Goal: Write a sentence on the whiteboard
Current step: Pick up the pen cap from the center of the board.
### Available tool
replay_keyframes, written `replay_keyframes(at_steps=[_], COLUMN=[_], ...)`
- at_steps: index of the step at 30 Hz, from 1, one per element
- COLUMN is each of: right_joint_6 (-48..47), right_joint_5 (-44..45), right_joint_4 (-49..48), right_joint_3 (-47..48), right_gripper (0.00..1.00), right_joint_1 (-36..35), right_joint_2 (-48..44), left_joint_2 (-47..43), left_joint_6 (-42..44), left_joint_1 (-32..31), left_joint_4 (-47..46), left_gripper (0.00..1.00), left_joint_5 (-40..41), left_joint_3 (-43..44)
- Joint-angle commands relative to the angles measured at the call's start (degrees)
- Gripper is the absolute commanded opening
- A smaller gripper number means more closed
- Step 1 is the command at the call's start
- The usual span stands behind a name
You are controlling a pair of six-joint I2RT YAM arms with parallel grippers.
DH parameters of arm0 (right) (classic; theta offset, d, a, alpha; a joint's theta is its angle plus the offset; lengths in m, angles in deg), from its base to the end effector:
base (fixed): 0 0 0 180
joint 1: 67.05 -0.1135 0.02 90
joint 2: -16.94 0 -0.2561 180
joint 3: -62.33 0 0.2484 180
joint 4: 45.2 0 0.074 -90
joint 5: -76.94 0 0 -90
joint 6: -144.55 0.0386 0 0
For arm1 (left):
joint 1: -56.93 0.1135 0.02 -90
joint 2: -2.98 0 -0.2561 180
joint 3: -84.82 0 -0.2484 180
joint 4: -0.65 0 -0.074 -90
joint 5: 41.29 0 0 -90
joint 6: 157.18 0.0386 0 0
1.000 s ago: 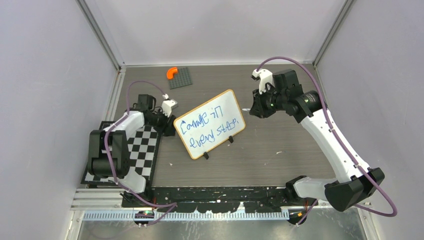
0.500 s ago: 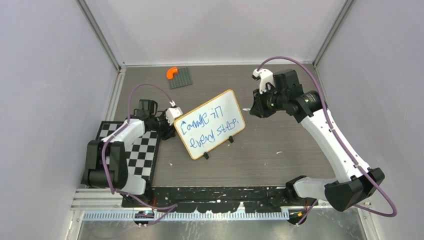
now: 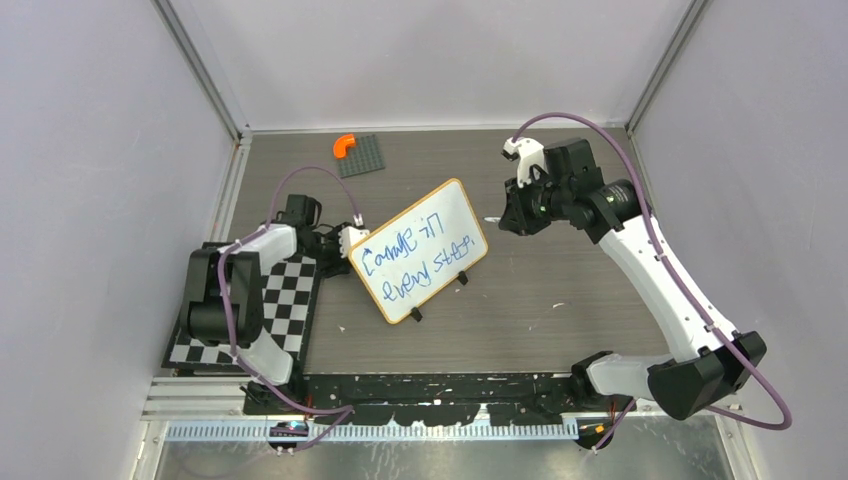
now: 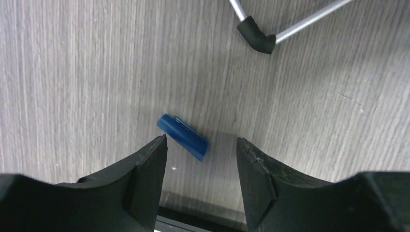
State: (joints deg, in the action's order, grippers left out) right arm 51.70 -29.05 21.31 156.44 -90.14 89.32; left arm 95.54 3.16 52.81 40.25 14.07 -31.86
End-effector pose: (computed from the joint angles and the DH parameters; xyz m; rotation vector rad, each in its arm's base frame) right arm 0.2277 0.1086 0.3713 -0.6657 2.2740 0.5002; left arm 0.2840 -0.0425 0.1494 1.6173 1.8893 -0.3952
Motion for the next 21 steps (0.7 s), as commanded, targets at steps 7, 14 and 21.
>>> replay_keyframes(at_steps=[7, 14, 21], right_joint_6=[-0.22, -0.40, -0.48], right_joint_5=[1.30, 0.93, 0.94], right_joint_4=[-1.05, -1.12, -0.89], right_joint_3=[0.98, 1.29, 1.77], right_gripper=[0.00, 0.00, 0.00], right_joint_1=[0.33, 0.33, 0.39], right_joint_2=[0.92, 1.42, 1.34], left_joint_2=[8.33, 10.99, 15.61], left_joint_6=[6.42, 4.24, 0.41], left_joint_1=[0.53, 2.45, 2.46], left_joint_4=[2.77, 9.00, 16.07], left_gripper=[0.39, 0.29, 0.33], left_joint_5=[3.04, 0.68, 2.07], left_joint_3=[5.54, 10.57, 17.04])
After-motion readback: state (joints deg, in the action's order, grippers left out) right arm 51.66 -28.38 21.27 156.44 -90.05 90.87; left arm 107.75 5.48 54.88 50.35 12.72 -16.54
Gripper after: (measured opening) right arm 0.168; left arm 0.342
